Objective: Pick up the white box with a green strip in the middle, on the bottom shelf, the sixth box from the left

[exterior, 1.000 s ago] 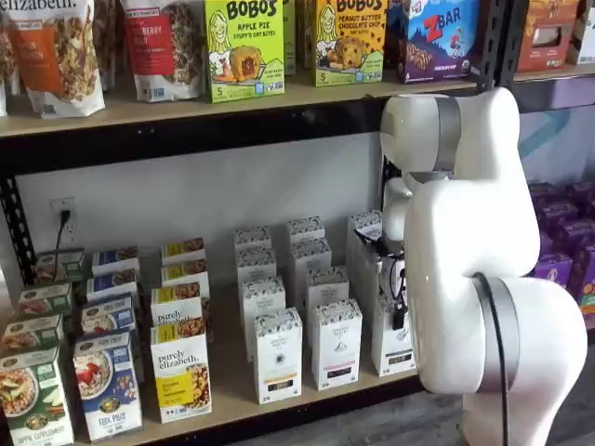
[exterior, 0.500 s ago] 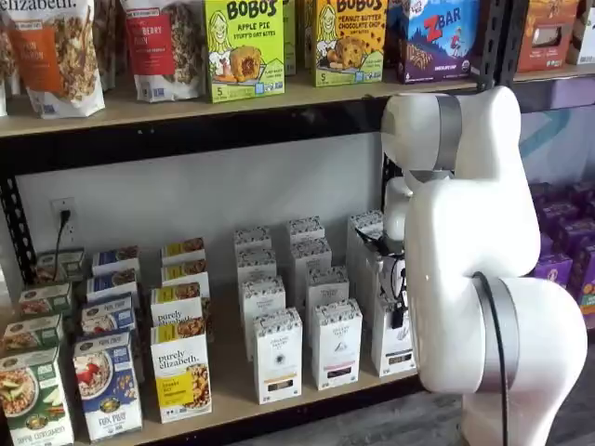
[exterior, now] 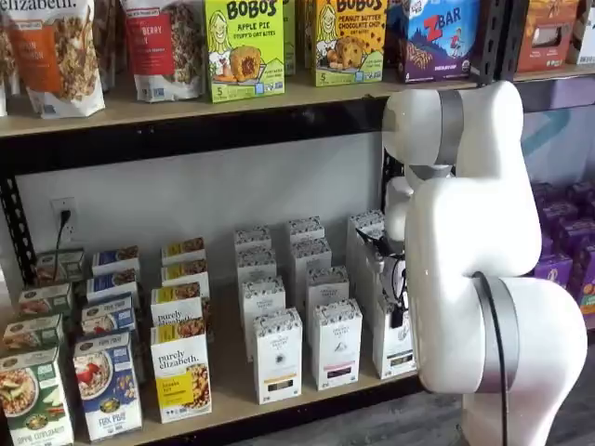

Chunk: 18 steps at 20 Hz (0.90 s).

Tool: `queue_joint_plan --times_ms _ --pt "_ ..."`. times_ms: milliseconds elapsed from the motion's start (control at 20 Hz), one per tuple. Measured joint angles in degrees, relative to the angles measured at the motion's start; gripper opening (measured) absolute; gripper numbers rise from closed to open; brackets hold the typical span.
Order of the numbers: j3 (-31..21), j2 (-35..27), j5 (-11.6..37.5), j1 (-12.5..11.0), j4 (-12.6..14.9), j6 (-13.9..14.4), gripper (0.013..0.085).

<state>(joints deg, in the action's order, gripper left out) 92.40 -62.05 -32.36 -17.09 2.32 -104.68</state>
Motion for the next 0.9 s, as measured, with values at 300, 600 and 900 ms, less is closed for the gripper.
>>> queue_joint_plan --times_ms 300,600,900 --pt "-8.26 4.39 5.5 0.13 1.38 1.39 0.045" --pt "-22.0 13.09 10.77 0.32 0.91 1.18 0.045" --pt "-37.48 25.6 13.42 -0.02 3.39 3.25 0.045"
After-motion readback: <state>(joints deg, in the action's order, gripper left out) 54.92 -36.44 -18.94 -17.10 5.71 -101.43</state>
